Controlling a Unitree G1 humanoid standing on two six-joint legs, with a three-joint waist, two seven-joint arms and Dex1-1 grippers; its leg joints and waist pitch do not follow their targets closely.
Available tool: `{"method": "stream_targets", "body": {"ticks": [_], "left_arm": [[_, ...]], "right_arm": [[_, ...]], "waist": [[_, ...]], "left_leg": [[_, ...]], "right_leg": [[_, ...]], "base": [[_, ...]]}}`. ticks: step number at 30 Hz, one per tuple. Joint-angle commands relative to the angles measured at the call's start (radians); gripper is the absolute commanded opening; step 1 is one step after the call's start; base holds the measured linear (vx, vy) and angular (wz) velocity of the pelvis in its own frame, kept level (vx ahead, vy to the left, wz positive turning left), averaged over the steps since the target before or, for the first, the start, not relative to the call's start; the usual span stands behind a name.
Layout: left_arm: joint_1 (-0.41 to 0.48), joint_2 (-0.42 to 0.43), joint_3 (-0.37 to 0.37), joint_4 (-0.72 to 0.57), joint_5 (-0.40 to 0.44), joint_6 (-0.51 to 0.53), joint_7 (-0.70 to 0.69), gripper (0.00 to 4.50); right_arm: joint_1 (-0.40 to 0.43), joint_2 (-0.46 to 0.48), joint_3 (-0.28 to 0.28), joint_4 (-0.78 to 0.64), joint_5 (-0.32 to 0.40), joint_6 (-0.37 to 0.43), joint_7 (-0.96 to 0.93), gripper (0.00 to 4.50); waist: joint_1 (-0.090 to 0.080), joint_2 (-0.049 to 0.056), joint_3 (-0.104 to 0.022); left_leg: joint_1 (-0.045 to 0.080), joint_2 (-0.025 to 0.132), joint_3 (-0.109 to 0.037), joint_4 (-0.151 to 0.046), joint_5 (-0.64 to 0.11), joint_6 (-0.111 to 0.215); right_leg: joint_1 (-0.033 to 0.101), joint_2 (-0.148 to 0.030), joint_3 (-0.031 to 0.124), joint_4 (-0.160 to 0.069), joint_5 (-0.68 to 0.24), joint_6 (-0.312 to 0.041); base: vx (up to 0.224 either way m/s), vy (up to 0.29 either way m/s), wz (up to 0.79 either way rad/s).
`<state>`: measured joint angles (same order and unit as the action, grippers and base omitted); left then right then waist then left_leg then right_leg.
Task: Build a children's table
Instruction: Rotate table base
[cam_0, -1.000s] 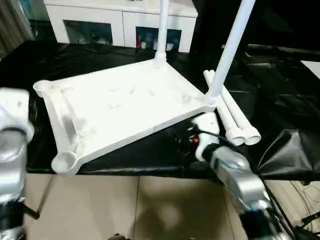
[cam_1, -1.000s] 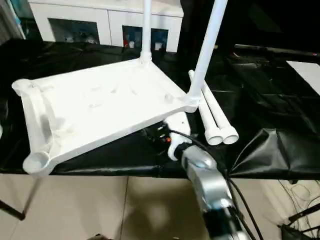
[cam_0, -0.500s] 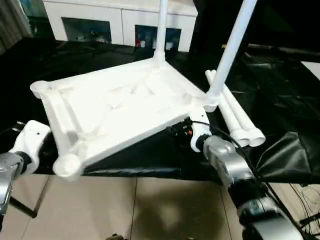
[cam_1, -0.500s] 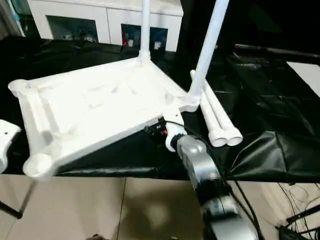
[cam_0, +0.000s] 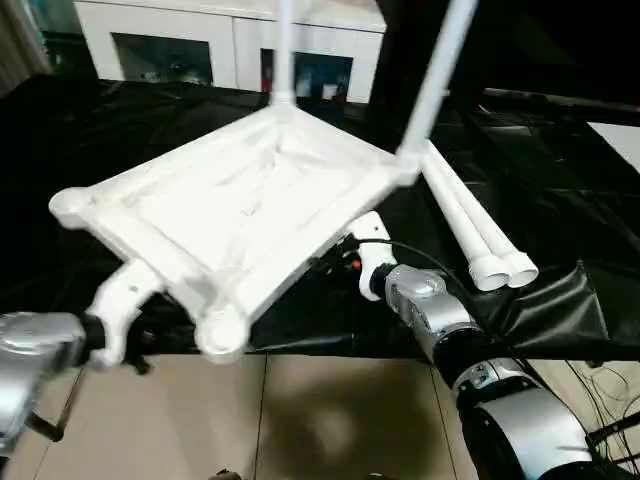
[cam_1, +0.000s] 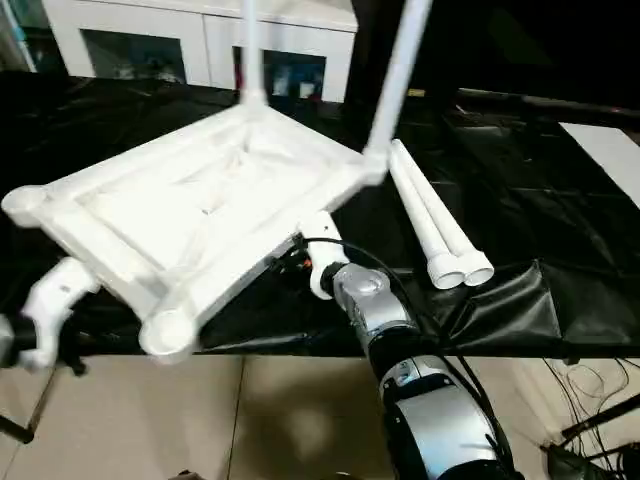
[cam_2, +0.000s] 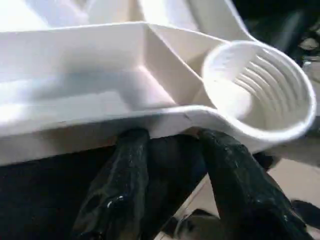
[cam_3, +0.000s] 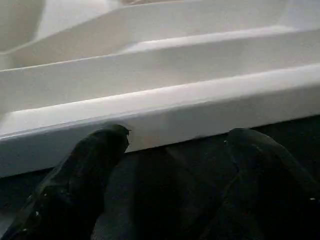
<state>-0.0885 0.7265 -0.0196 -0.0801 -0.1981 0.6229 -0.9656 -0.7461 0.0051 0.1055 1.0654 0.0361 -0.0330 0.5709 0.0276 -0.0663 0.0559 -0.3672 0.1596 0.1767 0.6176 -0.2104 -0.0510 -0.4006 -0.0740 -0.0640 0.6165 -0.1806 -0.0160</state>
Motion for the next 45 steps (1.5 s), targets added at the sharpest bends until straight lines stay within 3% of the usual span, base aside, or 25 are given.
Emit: {"method": "stream_targets", "body": {"ticks": [1, 7, 12, 13, 14, 16, 17, 20, 22, 23, 24, 25, 26, 28, 29, 31, 33, 34, 35, 37, 40, 43, 45], "left_arm": [[-0.03, -0.039, -0.078, -0.032, -0.002, -0.023, -0.022, 2.03], [-0.13, -0.151, -0.207, 0.065, 0.055, -0.061, 0.002, 2.03], [-0.176, -0.197, -0.224, 0.139, 0.088, -0.101, 0.035, 2.03], [-0.221, -0.239, -0.226, 0.218, 0.117, -0.152, 0.075, 2.03], [-0.221, -0.239, -0.226, 0.218, 0.117, -0.152, 0.075, 2.03], [-0.284, -0.293, -0.23, 0.317, 0.146, -0.216, 0.124, 2.03], [-0.302, -0.307, -0.234, 0.341, 0.153, -0.23, 0.134, 2.03], [-0.36, -0.355, -0.251, 0.421, 0.168, -0.292, 0.167, 2.03], [-0.402, -0.403, -0.254, 0.481, 0.183, -0.352, 0.198, 2.03], [-0.408, -0.409, -0.254, 0.491, 0.187, -0.361, 0.203, 2.03], [-0.416, -0.418, -0.256, 0.502, 0.19, -0.368, 0.206, 2.03], [-0.422, -0.427, -0.259, 0.511, 0.194, -0.383, 0.208, 2.03], [-0.434, -0.444, -0.26, 0.528, 0.199, -0.407, 0.211, 2.03], [-0.474, -0.498, -0.275, 0.582, 0.206, -0.462, 0.203, 2.03], [-0.479, -0.504, -0.278, 0.589, 0.207, -0.468, 0.203, 2.03], [-0.489, -0.52, -0.284, 0.605, 0.209, -0.482, 0.201, 2.03], [-0.502, -0.535, -0.292, 0.628, 0.212, -0.499, 0.202, 2.03], [-0.511, -0.544, -0.297, 0.646, 0.218, -0.514, 0.207, 2.03], [-0.516, -0.549, -0.295, 0.659, 0.221, -0.525, 0.216, 2.03], [-0.548, -0.584, -0.275, 0.739, 0.236, -0.594, 0.302, 2.03], [-0.564, -0.603, -0.23, 0.763, 0.223, -0.646, 0.368, 2.03], [-0.548, -0.598, -0.124, 0.673, 0.132, -0.616, 0.374, 2.03], [-0.533, -0.575, -0.107, 0.631, 0.118, -0.606, 0.362, 2.03]], "right_arm": [[-0.036, 0.046, 0.021, 0.014, 0.003, -0.043, 0.063, 3.86], [-0.02, 0.061, 0.029, 0.04, -0.008, -0.1, 0.149, 3.86], [-0.016, 0.058, 0.04, 0.042, -0.019, -0.119, 0.147, 3.86], [-0.017, 0.051, 0.039, 0.037, -0.018, -0.132, 0.144, 3.86], [-0.017, 0.051, 0.039, 0.037, -0.018, -0.132, 0.144, 3.86], [-0.015, 0.028, 0.021, 0.011, -0.007, -0.144, 0.137, 3.86], [-0.01, 0.018, 0.016, -0.005, -0.003, -0.146, 0.134, 3.86], [0.016, -0.024, -0.017, -0.071, 0.012, -0.152, 0.139, 3.86], [0.077, -0.075, -0.042, -0.201, 0.027, -0.123, 0.127, 3.86], [0.086, -0.082, -0.045, -0.221, 0.029, -0.118, 0.125, 3.86], [0.103, -0.093, -0.049, -0.255, 0.031, -0.109, 0.119, 3.86], [0.121, -0.106, -0.054, -0.291, 0.031, -0.098, 0.108, 3.86], [0.148, -0.123, -0.063, -0.344, 0.033, -0.082, 0.094, 3.86], [0.237, -0.173, -0.099, -0.521, 0.036, -0.009, 0.041, 3.86], [0.247, -0.178, -0.103, -0.54, 0.034, -0.002, 0.034, 3.86], [0.271, -0.19, -0.113, -0.584, 0.032, 0.017, 0.023, 3.86], [0.298, -0.199, -0.125, -0.63, 0.028, 0.049, 0.006, 3.86], [0.314, -0.204, -0.129, -0.655, 0.024, 0.059, 0.0, 3.86], [0.322, -0.205, -0.13, -0.67, 0.024, 0.066, -0.004, 3.86], [0.359, -0.198, -0.146, -0.736, 0.024, 0.102, -0.041, 3.86], [0.38, -0.195, -0.149, -0.809, 0.035, 0.164, -0.066, 3.86], [0.409, -0.232, -0.127, -0.924, 0.056, 0.254, -0.036, 3.86], [0.419, -0.252, -0.125, -0.964, 0.07, 0.285, -0.011, 3.86]], "waist": [[-0.002, 0.029, -0.054], [-0.007, 0.033, -0.056], [-0.012, 0.034, -0.059], [-0.015, 0.038, -0.06], [-0.016, 0.035, -0.06], [-0.016, 0.036, -0.058], [-0.004, 0.038, -0.061], [0.012, 0.041, -0.057], [0.02, 0.042, -0.059], [0.031, 0.042, -0.061], [0.025, 0.037, -0.063], [0.027, 0.037, -0.063], [0.025, 0.044, -0.062], [0.032, 0.051, -0.064], [0.031, 0.045, -0.063], [0.026, 0.048, -0.069], [0.017, 0.045, -0.07], [0.014, 0.051, -0.068], [0.009, 0.044, -0.07], [0.005, 0.043, -0.068], [0.005, 0.046, -0.067], [0.007, 0.043, -0.064], [0.008, 0.047, -0.062]], "left_leg": [[0.015, 0.077, -0.028, -0.101, -0.245, -0.03], [0.014, 0.077, -0.025, -0.097, -0.224, -0.021], [0.013, 0.077, -0.025, -0.094, -0.22, -0.015], [0.011, 0.078, -0.028, -0.095, -0.221, -0.014], [0.017, 0.077, -0.024, -0.093, -0.234, -0.012], [0.014, 0.075, -0.025, -0.093, -0.236, -0.006], [0.031, 0.077, -0.018, -0.088, -0.238, -0.006], [0.029, 0.078, -0.011, -0.09, -0.251, -0.003], [0.031, 0.082, -0.005, -0.09, -0.234, -0.007], [0.04, 0.083, 0.0, -0.088, -0.224, -0.006], [0.023, 0.083, -0.005, -0.092, -0.219, -0.001], [0.016, 0.082, -0.008, -0.094, -0.201, 0.001], [0.019, 0.083, -0.007, -0.094, -0.2, 0.003], [0.028, 0.083, -0.005, -0.092, -0.198, 0.0], [0.029, 0.081, -0.003, -0.092, -0.191, 0.003], [0.01, 0.076, -0.008, -0.089, -0.158, 0.016], [0.005, 0.073, -0.008, -0.086, -0.155, 0.031], [0.004, 0.072, -0.009, -0.087, -0.155, 0.036], [0.006, 0.073, -0.008, -0.083, -0.16, 0.044], [0.006, 0.071, -0.007, -0.081, -0.171, 0.058], [0.003, 0.072, -0.009, -0.081, -0.158, 0.07], [0.006, 0.074, -0.009, -0.084, -0.162, 0.073], [0.009, 0.078, -0.009, -0.085, -0.17, 0.07]], "right_leg": [[0.036, -0.083, 0.062, -0.06, -0.208, -0.244], [0.04, -0.083, 0.063, -0.06, -0.181, -0.259], [0.043, -0.082, 0.061, -0.059, -0.173, -0.267], [0.044, -0.083, 0.06, -0.059, -0.171, -0.271], [0.04, -0.08, 0.059, -0.064, -0.183, -0.267], [0.042, -0.08, 0.06, -0.067, -0.195, -0.266], [0.03, -0.081, 0.061, -0.071, -0.196, -0.267], [0.03, -0.079, 0.061, -0.075, -0.241, -0.249], [0.029, -0.078, 0.061, -0.075, -0.221, -0.233], [0.024, -0.075, 0.06, -0.076, -0.196, -0.223], [0.037, -0.077, 0.06, -0.067, -0.177, -0.228], [0.044, -0.078, 0.058, -0.067, -0.173, -0.22], [0.036, -0.079, 0.059, -0.069, -0.169, -0.217], [0.036, -0.077, 0.059, -0.073, -0.146, -0.211], [0.034, -0.073, 0.059, -0.075, -0.13, -0.208], [0.052, -0.078, 0.058, -0.063, -0.081, -0.219], [0.055, -0.08, 0.058, -0.065, -0.092, -0.224], [0.055, -0.078, 0.058, -0.069, -0.097, -0.223], [0.053, -0.079, 0.058, -0.071, -0.102, -0.226], [0.052, -0.076, 0.058, -0.078, -0.133, -0.222], [0.053, -0.078, 0.055, -0.082, -0.163, -0.223], [0.053, -0.076, 0.052, -0.082, -0.188, -0.221], [0.047, -0.075, 0.052, -0.082, -0.201, -0.22]], "base": [[0.0, 0.0, 0.0], [0.0, 0.0, 0.0], [0.0, 0.0, 0.0], [0.0, 0.0, 0.0], [0.0, 0.0, 0.0], [0.0, 0.0, 0.0], [0.0, 0.0, 0.0], [0.0, 0.0, 0.0], [0.0, 0.0, 0.0], [0.0, 0.0, 0.0], [0.0, 0.0, 0.0], [0.0, 0.0, 0.0], [0.0, 0.0, 0.0], [0.0, 0.0, 0.0], [0.0, 0.0, 0.0], [0.0, 0.0, 0.0], [0.0, 0.0, 0.0], [0.0, 0.0, 0.0], [0.0, 0.0, 0.0], [0.0, 0.0, 0.0], [0.0, 0.0, 0.0], [0.0, 0.0, 0.0], [0.0, 0.0, 0.0]]}}
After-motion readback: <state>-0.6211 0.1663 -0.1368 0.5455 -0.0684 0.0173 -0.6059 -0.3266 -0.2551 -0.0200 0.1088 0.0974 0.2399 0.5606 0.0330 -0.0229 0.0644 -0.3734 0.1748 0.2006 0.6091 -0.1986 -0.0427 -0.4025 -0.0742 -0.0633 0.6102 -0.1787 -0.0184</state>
